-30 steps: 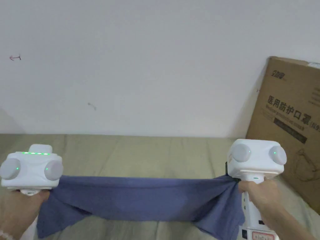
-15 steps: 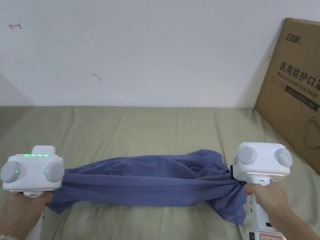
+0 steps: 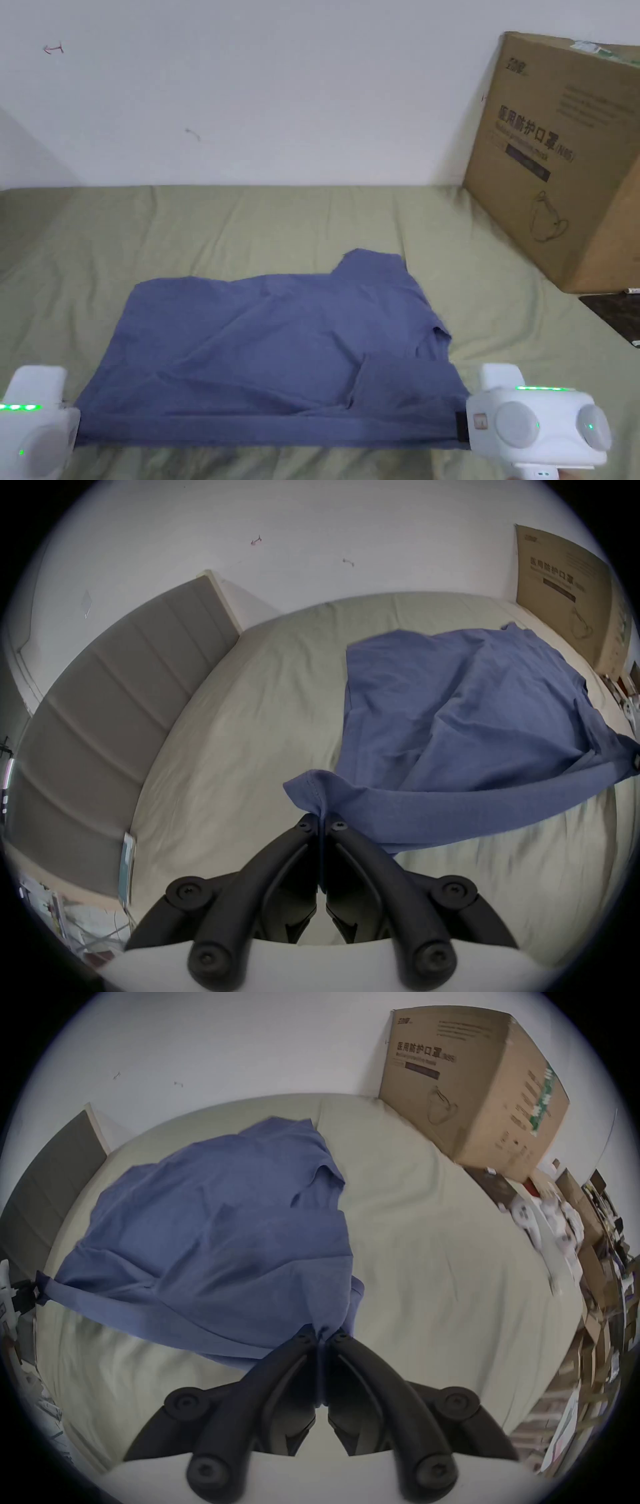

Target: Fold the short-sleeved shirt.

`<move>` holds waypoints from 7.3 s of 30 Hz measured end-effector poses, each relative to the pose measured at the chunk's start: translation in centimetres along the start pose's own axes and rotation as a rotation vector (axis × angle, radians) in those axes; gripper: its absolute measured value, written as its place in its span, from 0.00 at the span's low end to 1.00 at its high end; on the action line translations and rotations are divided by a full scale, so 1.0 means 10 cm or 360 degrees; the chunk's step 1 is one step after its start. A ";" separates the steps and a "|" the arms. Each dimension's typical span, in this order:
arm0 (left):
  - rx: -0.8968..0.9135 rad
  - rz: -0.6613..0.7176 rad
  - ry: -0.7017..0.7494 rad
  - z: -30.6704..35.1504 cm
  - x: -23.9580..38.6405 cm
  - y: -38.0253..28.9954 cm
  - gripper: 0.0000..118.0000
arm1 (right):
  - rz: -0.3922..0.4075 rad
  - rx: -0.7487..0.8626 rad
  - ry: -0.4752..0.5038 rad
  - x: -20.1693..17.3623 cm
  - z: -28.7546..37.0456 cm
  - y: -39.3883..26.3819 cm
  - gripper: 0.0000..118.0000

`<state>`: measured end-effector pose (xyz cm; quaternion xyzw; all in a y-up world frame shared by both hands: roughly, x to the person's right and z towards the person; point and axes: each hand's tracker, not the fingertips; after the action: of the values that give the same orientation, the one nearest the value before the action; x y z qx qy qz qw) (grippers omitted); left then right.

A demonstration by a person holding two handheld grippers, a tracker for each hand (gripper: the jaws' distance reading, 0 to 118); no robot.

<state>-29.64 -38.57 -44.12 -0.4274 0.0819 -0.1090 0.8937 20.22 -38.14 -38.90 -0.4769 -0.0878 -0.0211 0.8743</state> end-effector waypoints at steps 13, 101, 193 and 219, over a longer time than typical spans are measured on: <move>-0.0183 0.0077 -0.0125 0.52 -0.10 -1.24 0.03 | -0.0096 -0.0129 0.0020 0.05 0.34 -1.07 0.03; -0.0192 0.0218 -0.0226 -0.19 -0.36 0.13 0.83 | -0.0046 -0.0096 0.0105 0.05 -0.13 0.52 0.67; -0.0226 0.0107 -0.0221 0.88 0.27 -0.55 0.00 | 0.0033 -0.0027 0.0316 -0.29 0.42 -0.43 0.00; -0.0254 0.0136 -0.0208 -0.36 0.43 0.49 0.00 | -0.0165 -0.0229 0.0272 -0.07 -1.59 1.52 0.14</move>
<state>-25.74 -39.35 -50.42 -0.4994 0.0501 -0.0359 0.8642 23.43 -43.22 -60.02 -0.5296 -0.0359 -0.1131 0.8399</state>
